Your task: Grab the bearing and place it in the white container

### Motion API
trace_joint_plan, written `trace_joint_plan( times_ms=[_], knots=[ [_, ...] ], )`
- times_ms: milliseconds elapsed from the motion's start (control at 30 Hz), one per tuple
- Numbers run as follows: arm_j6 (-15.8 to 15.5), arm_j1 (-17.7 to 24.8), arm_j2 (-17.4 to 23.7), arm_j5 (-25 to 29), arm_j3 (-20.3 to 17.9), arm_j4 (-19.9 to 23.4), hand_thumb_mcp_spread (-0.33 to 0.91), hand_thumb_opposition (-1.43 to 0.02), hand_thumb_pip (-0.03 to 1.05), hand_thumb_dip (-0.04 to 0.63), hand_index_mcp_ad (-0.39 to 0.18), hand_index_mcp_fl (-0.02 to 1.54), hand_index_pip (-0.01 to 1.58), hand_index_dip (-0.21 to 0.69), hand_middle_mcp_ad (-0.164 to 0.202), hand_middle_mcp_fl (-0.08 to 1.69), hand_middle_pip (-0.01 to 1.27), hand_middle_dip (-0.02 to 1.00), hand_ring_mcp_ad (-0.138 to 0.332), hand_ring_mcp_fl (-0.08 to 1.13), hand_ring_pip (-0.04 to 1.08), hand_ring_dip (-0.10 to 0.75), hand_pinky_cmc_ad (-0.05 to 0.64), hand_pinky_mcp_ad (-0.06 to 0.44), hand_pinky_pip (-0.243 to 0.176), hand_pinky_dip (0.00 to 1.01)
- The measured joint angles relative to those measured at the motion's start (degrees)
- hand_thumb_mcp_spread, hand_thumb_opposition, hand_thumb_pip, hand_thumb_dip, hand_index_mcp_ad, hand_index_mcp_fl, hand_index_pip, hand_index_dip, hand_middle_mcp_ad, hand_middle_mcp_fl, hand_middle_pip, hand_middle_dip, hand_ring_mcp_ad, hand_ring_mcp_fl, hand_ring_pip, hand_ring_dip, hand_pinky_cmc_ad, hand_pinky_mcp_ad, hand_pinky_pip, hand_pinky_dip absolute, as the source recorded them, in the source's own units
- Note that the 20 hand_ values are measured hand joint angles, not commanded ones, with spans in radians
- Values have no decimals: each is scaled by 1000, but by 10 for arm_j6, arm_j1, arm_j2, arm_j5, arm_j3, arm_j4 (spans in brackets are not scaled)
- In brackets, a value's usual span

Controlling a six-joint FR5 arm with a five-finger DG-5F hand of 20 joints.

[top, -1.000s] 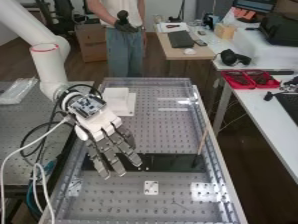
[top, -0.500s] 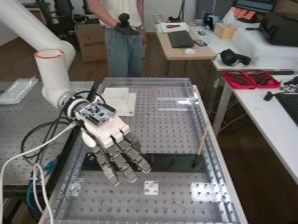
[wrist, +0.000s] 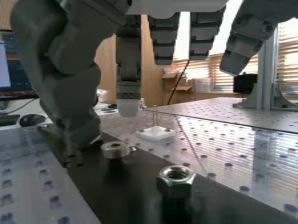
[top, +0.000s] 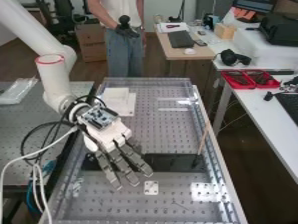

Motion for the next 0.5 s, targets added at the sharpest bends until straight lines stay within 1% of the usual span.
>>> trace_joint_plan(
  times_ms=[100, 233, 267, 367, 467, 500],
  knots=[
    [1, -3, -1, -4, 1, -2, 382, -831, 628, 237, -38, 7, 1557, 152, 93, 3, 120, 140, 176, -2, 77, 52, 396, 278, -105, 229],
    [9, -8, -3, -14, 5, -11, 384, -831, 639, 236, -38, 7, 1557, 152, 93, 2, 120, 140, 176, -2, 77, 52, 387, 278, -105, 260],
    [10, -9, -4, -17, 6, -14, 387, -831, 642, 253, -38, 7, 1557, 152, 93, 2, 120, 140, 176, -2, 77, 52, 387, 278, -105, 260],
    [13, -10, -5, -22, 9, -19, 384, -831, 644, 255, -38, 7, 1555, 150, 93, 2, 120, 140, 176, -2, 80, 52, 387, 276, -105, 257],
    [16, -12, -6, -25, 11, -26, 380, -833, 644, 257, -38, 3, 1555, 152, 91, 2, 120, 140, 182, -2, 77, 52, 387, 276, -105, 274],
    [17, -13, -6, -26, 10, -26, 386, -848, 646, 265, -38, 3, 1557, 150, 91, 2, 120, 140, 182, -2, 80, 54, 387, 276, -105, 274]
  ],
)
